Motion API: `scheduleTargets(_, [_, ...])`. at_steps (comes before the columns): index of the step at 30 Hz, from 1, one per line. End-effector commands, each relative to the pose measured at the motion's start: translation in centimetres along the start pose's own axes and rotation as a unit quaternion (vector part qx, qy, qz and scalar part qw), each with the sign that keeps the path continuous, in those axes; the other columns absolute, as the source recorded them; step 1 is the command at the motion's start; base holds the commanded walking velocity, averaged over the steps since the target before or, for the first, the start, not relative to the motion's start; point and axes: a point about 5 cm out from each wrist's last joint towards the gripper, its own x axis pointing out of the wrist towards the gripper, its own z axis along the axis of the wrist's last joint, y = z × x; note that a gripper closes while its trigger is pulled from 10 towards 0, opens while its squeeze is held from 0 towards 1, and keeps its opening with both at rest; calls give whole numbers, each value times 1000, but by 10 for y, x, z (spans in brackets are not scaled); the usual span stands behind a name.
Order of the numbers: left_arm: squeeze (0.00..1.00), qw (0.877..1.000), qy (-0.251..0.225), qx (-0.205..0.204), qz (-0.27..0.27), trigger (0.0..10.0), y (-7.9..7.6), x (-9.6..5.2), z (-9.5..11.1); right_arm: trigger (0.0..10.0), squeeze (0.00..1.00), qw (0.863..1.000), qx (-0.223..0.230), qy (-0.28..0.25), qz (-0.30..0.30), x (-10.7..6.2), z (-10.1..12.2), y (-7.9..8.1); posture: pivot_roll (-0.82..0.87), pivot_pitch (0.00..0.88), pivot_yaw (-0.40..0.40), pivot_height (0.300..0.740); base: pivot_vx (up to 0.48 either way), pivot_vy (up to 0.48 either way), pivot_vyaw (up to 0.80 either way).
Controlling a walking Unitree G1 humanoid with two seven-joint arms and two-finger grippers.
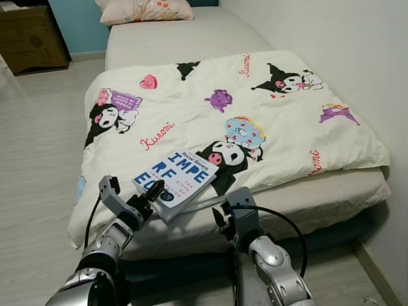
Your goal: Clean up the room
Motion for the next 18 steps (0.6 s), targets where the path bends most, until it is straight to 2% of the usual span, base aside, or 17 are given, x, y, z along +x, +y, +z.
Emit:
scheduleTargets(1, [0, 1000, -13, -15, 11, 0, 3, -1, 2, 10000, 0, 1000, -8, 7, 6, 0, -2, 4, -162, 211, -3, 502, 0, 0, 0])
scheduleTargets(8, [0, 999, -18, -33, 0, 0, 5, -5, 0, 10000, 0, 1000, -9, 6, 8, 4, 0, 5, -149, 197, -4, 502, 0, 0, 0])
scheduleTargets(18, [0, 1000, 25, -13, -2, 0, 4, -7, -17, 10000, 0, 1000, -11, 2, 11, 12, 4, 5, -134, 175, -4, 502, 0, 0, 0])
